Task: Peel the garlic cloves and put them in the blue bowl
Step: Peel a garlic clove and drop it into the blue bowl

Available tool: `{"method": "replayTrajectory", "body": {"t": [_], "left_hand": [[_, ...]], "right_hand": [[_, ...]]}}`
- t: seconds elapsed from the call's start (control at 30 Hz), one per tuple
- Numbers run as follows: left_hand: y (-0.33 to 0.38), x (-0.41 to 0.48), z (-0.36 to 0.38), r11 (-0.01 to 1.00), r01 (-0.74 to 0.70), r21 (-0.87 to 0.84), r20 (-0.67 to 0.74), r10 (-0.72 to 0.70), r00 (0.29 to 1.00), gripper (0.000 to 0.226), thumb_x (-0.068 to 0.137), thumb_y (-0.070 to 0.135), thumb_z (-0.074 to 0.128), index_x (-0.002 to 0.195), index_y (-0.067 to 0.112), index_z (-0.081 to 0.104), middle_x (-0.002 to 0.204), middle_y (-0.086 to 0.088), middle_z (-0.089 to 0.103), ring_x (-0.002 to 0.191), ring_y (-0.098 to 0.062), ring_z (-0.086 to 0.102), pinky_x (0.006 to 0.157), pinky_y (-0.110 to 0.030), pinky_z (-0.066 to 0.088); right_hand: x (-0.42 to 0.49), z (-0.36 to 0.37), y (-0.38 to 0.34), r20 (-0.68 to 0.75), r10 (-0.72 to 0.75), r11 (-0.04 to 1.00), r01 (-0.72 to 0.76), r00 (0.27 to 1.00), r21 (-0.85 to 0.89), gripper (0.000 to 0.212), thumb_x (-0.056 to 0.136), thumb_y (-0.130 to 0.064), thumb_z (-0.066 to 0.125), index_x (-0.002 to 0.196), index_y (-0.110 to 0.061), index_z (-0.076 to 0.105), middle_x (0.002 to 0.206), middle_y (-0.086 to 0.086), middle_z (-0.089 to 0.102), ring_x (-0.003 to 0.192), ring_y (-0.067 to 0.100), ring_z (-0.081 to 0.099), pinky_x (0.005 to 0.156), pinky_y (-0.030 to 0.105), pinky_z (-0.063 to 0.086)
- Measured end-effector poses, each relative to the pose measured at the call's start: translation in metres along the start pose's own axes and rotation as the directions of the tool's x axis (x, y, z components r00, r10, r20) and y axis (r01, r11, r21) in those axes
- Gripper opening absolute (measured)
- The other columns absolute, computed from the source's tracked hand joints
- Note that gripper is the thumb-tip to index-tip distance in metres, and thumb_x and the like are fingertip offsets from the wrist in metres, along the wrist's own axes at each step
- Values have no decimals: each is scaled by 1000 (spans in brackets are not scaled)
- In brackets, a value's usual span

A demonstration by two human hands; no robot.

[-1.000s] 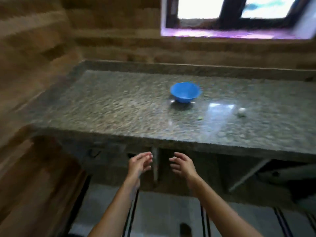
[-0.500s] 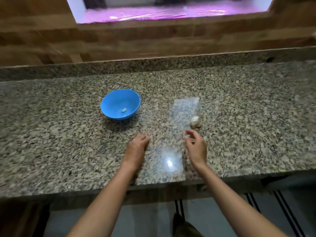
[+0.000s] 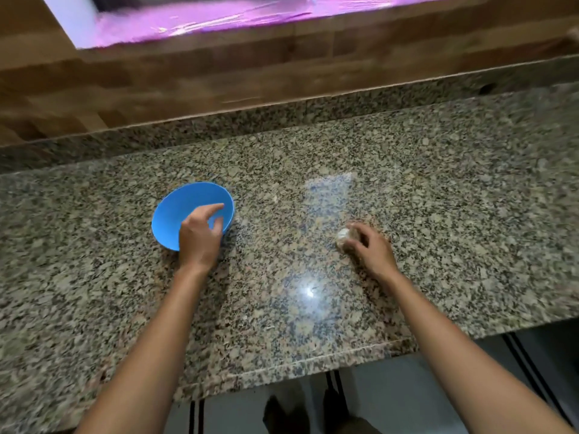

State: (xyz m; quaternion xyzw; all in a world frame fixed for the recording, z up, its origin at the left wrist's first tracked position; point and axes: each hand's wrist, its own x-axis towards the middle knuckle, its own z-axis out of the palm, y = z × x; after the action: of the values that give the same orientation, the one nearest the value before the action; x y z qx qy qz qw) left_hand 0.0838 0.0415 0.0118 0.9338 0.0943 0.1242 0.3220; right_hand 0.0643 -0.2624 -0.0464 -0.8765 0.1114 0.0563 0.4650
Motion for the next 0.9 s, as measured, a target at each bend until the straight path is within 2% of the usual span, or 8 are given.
{"method": "replayTrajectory", "body": {"t": [0.1,0.17,0.23,0.4,0.53,0.73,0.83,0.9], "left_hand": [[38,-39,23,961,-39,-273,127,76,989,28,91,7,58,117,12,64,118,-4,64,96,-5,60,85,-15,46],[50,-65,48,906,120,-406,407,61,911,33,89,5,59,120,12,60,120,-4,63,90,3,59,73,-9,49],[52,-83,72,869,236,-435,544,44,838,37,86,6,64,122,11,60,122,-4,62,91,0,60,70,-10,51],[55,-97,91,768,326,-552,428,-75,901,28,78,7,73,107,8,70,93,7,69,88,-8,67,75,-15,53],[51,-92,88,853,184,-488,396,29,918,30,79,14,74,108,12,70,93,10,68,83,-1,66,76,-19,55],[41,-88,87,907,-38,-420,297,177,938,25,83,12,69,107,8,69,96,-3,72,78,-5,65,68,-11,53],[41,-86,89,834,151,-531,356,58,932,21,83,8,68,103,9,70,94,-3,73,83,-12,69,74,-26,58],[43,-82,87,652,390,-650,464,-66,884,17,81,-1,67,96,7,71,94,-8,73,86,-20,70,78,-34,58]], "right_hand": [[-11,9,-10,11,37,993,-38,999,115,33,90,-20,58,122,-25,55,124,-2,55,99,22,58,83,40,52],[-27,23,-15,54,62,976,-72,997,208,39,89,-22,59,127,-26,51,122,-8,49,104,18,53,86,35,49],[-39,41,-15,45,75,966,-84,996,245,41,87,-28,62,127,-29,53,132,-3,47,116,20,49,96,42,45],[-51,56,-16,-4,140,892,-124,990,434,28,91,-17,58,118,-15,60,115,8,63,103,20,61,84,33,53],[-59,51,-28,98,223,693,-229,970,684,24,92,-3,52,113,-11,60,95,5,68,78,12,67,63,19,54],[-67,52,-40,143,304,503,-287,942,815,20,90,1,52,108,-3,60,98,12,68,83,19,69,69,24,58],[-68,56,-43,132,333,459,-283,934,842,22,89,0,54,111,0,60,102,14,67,87,22,68,68,24,57],[-69,58,-44,123,345,438,-276,931,855,22,89,0,54,111,1,59,103,14,66,88,23,67,67,23,57]]}}
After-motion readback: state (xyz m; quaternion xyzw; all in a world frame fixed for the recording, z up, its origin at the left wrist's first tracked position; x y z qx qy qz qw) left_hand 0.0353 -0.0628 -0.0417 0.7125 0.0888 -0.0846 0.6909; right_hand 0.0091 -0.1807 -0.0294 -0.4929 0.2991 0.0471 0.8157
